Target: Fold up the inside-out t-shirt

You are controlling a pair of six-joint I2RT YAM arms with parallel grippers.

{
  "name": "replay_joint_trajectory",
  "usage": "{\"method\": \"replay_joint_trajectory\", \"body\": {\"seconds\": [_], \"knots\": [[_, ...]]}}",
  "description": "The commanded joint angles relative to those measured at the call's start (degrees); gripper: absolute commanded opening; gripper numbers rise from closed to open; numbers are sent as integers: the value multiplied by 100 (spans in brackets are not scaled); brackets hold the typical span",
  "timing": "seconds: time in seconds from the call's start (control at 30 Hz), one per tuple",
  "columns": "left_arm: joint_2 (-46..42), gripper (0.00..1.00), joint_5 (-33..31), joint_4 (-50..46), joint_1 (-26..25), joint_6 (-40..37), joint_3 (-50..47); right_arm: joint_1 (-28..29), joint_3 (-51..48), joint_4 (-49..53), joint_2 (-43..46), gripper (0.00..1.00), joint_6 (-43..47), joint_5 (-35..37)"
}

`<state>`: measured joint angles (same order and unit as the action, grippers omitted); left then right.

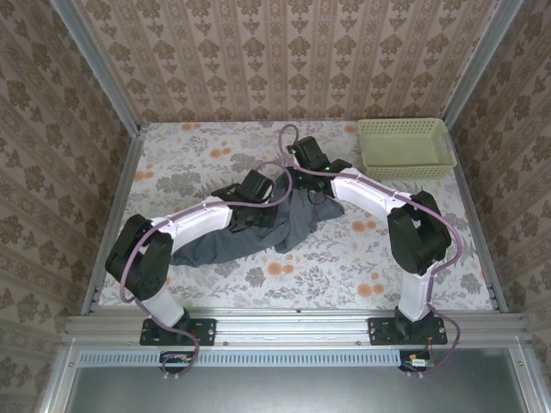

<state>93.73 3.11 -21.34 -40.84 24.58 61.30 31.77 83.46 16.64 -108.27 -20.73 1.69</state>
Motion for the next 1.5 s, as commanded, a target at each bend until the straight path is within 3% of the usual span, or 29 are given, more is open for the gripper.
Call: {"method": "replay_joint_trajectory", "body": {"seconds": [0.0, 0.13, 0.3, 0.4, 0.5, 0.63, 0.77, 0.9, 1.2, 1.27, 1.47], "knots": [[-556, 0, -232, -162, -22, 63, 215, -33, -136, -75, 112, 0, 146, 293], [-1138, 0, -188, -87, 46, 131, 208, -31, -294, -169, 79, 0, 232, 270], [-1318, 0, 342, -2, 470, 303, 190, -4, -832, -86, 735, 47, 222, 344], [-1289, 0, 640, 103, 644, 363, 188, 75, -1433, -166, 1448, 60, 178, 563], [-1188, 0, 782, 135, 747, 377, 246, 515, -1956, -259, 2125, 65, 419, 878], [-927, 0, 899, 169, 895, 379, 347, 1166, -2440, -664, 2453, 64, 558, 674], [-636, 0, 1152, 286, 1055, 467, 444, 1504, -2352, -879, 1948, 59, 373, 323], [-517, 0, 1265, 475, 1185, 593, 412, 1475, -1965, -791, 1200, 48, 45, 616], [-225, 5, 1521, 737, 1303, 726, 391, 1227, -1219, -342, 274, 43, -194, 1337], [-200, 8, 1512, 728, 1315, 724, 357, 1190, -1153, -227, 211, 37, -212, 1491], [-239, 20, 1182, 441, 1322, 658, 321, 1171, -1200, -287, 533, 2, -143, 1171]]}}
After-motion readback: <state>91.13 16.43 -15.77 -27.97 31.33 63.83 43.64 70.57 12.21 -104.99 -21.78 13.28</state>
